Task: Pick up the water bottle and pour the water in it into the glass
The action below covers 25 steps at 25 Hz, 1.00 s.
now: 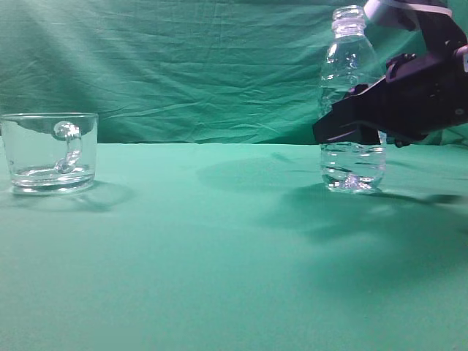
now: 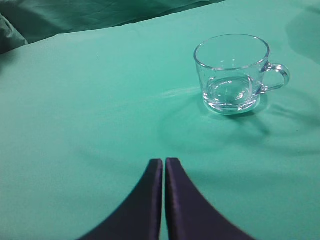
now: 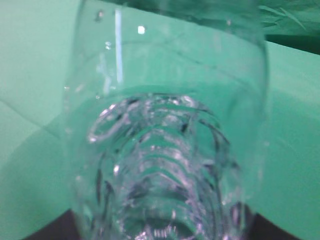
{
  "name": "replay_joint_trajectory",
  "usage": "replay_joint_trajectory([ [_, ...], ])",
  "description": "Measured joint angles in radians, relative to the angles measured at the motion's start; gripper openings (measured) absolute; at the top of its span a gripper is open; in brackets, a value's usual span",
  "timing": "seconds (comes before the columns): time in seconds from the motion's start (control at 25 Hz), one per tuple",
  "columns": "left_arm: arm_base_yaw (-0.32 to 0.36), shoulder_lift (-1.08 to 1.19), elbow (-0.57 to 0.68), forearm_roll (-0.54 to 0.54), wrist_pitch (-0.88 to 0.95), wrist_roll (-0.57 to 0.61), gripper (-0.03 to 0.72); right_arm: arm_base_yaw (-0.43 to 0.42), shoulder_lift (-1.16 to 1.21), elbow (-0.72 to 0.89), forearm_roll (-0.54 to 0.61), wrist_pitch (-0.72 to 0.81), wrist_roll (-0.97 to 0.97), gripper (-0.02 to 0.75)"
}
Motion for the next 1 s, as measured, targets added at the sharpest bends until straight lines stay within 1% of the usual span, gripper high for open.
replay_joint_trajectory([
  [0.16,0.000,0.000,0.000,0.000,0.000,0.000,0.000,0.000,0.000,0.009,-0.002,-0.014,0.000,0.308],
  [0.2,0.000,0.000,0.000,0.000,0.000,0.000,0.000,0.000,0.000,0.016,0.003,-0.021,0.000,0.366],
  [0.28,0.000,0.000,0.000,0.000,0.000,0.000,0.000,0.000,-0.002,0.029,0.026,-0.043,0.000,0.444],
  [0.4,0.000,0.000,0.000,0.000,0.000,0.000,0.000,0.000,-0.006,0.054,0.073,-0.096,0.002,0.588],
  [0.44,0.000,0.000,0.000,0.000,0.000,0.000,0.000,0.000,-0.008,0.063,0.082,-0.116,0.002,0.631],
  [0.48,0.000,0.000,0.000,0.000,0.000,0.000,0.000,0.000,-0.010,0.075,0.089,-0.140,0.002,0.656],
  [0.6,0.000,0.000,0.000,0.000,0.000,0.000,0.000,0.000,-0.014,0.108,0.095,-0.174,0.004,0.645],
  [0.64,0.000,0.000,0.000,0.000,0.000,0.000,0.000,0.000,-0.016,0.120,0.096,-0.176,0.004,0.687],
  [0.68,0.000,0.000,0.000,0.000,0.000,0.000,0.000,0.000,-0.022,0.132,0.097,-0.176,0.004,0.671],
  [0.84,0.000,0.000,0.000,0.000,0.000,0.000,0.000,0.000,-0.056,0.180,0.106,-0.180,0.005,0.671],
  [1.0,0.000,0.000,0.000,0.000,0.000,0.000,0.000,0.000,-0.104,0.232,0.143,-0.182,0.005,0.671],
])
